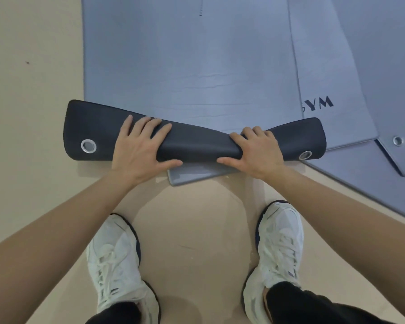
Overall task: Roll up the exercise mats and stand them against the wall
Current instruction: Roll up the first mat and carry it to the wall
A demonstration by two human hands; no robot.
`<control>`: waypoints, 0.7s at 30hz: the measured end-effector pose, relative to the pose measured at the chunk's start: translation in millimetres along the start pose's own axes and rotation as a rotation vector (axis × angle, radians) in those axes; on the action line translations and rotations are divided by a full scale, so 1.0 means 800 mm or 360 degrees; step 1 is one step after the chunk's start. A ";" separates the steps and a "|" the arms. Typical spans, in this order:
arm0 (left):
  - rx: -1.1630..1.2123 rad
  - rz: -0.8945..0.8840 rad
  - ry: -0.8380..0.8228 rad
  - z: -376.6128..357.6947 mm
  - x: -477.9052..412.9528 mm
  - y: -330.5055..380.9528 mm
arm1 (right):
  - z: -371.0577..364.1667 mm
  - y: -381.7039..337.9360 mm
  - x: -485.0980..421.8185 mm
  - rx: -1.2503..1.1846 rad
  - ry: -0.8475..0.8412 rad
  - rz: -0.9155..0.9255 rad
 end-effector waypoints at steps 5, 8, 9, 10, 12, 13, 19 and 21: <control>0.0070 0.0058 -0.0116 0.010 -0.013 -0.013 | 0.025 0.001 -0.021 -0.0048 -0.0275 -0.0053; 0.0193 0.0138 -0.0253 0.018 -0.002 -0.019 | 0.039 -0.005 -0.022 -0.0116 -0.0404 -0.0019; 0.0220 0.0125 -0.0311 0.019 0.003 -0.018 | 0.039 -0.007 -0.015 -0.0169 -0.0465 -0.0024; 0.0238 0.0104 -0.0376 0.020 0.010 -0.014 | 0.037 -0.009 -0.006 -0.0225 -0.0530 -0.0032; 0.0291 0.0071 -0.0509 0.015 0.029 -0.009 | 0.026 -0.017 0.018 -0.0311 -0.0657 -0.0041; 0.0326 0.0060 -0.0583 0.010 0.041 -0.006 | 0.020 -0.021 0.031 -0.0338 -0.0715 -0.0043; 0.0446 0.0005 -0.0791 -0.007 0.088 0.017 | -0.011 -0.032 0.072 -0.0477 -0.0938 -0.0069; 0.0392 0.0048 -0.0779 -0.010 0.093 0.019 | -0.017 -0.033 0.069 -0.0482 -0.0944 -0.0050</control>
Point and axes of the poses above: each hand's wrist, its own x-axis away from the middle knuckle, its own z-axis out of the back of the hand, y = z × x, the point moved 7 cm from there along -x, towards the middle knuckle, and after that the axes turned 6 degrees about -x, right-handed, at the moved point
